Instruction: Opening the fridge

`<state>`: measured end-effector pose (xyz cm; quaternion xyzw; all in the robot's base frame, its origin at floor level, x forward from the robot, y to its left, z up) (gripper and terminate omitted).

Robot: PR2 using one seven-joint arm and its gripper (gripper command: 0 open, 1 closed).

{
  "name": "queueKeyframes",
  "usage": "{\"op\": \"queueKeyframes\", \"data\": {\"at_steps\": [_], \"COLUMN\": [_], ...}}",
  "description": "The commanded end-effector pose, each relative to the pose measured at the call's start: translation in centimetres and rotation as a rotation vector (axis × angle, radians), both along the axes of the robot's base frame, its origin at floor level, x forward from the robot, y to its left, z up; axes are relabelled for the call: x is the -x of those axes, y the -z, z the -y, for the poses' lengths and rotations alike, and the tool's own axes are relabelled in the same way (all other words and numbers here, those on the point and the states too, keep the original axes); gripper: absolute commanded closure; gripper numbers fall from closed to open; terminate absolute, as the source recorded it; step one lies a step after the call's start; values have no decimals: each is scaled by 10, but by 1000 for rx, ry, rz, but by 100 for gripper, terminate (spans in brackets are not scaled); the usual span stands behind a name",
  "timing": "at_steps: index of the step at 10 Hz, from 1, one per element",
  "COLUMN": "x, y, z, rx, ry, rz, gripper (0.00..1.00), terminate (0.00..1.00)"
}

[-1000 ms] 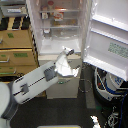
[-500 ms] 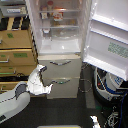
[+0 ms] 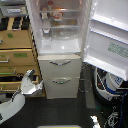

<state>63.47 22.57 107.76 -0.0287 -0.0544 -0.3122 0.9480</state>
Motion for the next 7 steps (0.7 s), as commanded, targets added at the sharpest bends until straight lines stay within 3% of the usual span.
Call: {"op": "queueKeyframes", "data": {"at_steps": [1, 5, 6, 7], "x": [106, 173, 178, 180], "y": [180, 229, 238, 237], "z": [-176, -173, -153, -144], "rx": [410, 385, 335, 383], "ry": [-600, -674, -663, -619], "rz": [272, 284, 269, 268], "gripper": [0, 0, 0, 0], "terminate": [0, 0, 0, 0]}}
